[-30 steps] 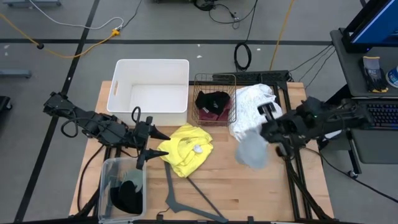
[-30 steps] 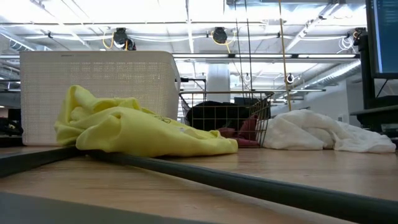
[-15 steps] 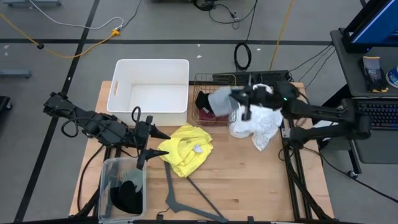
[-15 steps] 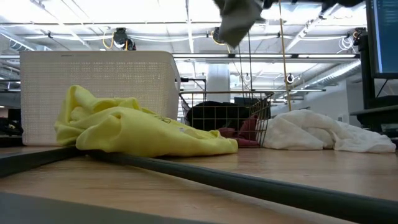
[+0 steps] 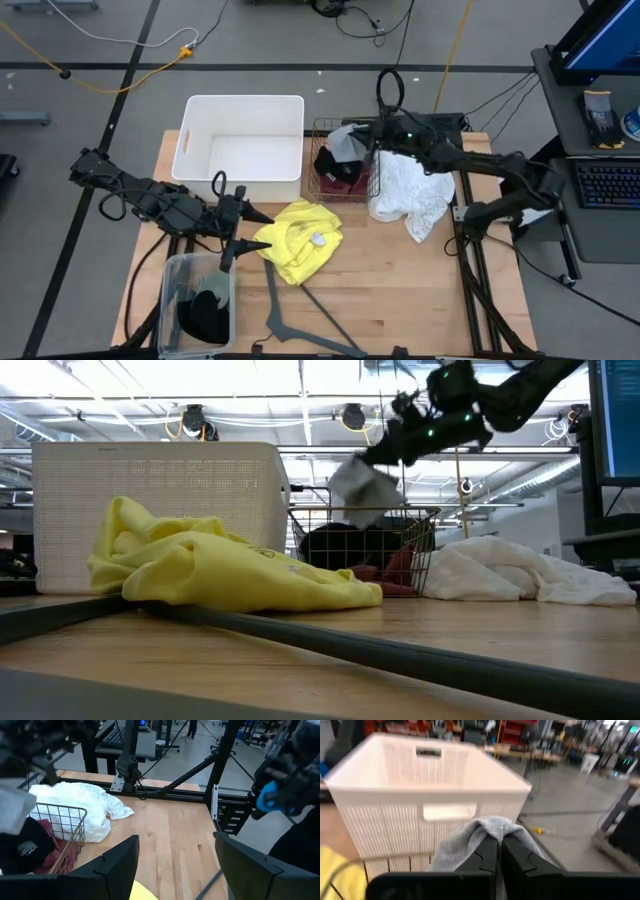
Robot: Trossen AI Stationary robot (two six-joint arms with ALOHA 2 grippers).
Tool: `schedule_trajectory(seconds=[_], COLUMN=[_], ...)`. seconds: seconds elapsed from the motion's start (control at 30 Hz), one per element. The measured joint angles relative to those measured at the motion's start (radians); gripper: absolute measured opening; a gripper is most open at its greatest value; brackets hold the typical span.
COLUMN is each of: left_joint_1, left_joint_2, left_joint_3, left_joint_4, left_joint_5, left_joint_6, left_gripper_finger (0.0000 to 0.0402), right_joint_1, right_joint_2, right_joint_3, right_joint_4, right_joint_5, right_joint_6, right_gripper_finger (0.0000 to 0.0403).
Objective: Pick & Place Cloths
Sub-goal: Put the gray boxer into the wire basket
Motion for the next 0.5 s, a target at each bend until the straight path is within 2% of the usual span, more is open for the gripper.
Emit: schedule_trajectory(seconds=[0.3,0.5], left_joint_1=[0.000,0.000], left_joint_2=[0.000,0.000], left_joint_3=[0.000,0.000], left_joint_4=[-0.001,-0.001], left_joint_5=[0.000,0.000], left_joint_6=[0.001,0.001], left_gripper_finger=[0.0266,0.0266], right_joint_1=[0.017,0.055], right_joint_2=[0.108,0.119], right_joint_3=[0.000,0.000], right_joint_4=[-0.002,-0.114], right_joint_5=[-0.027,-0.020], right_joint_6=[0.000,-0.073], right_gripper_finger=[0.0000,0.0000])
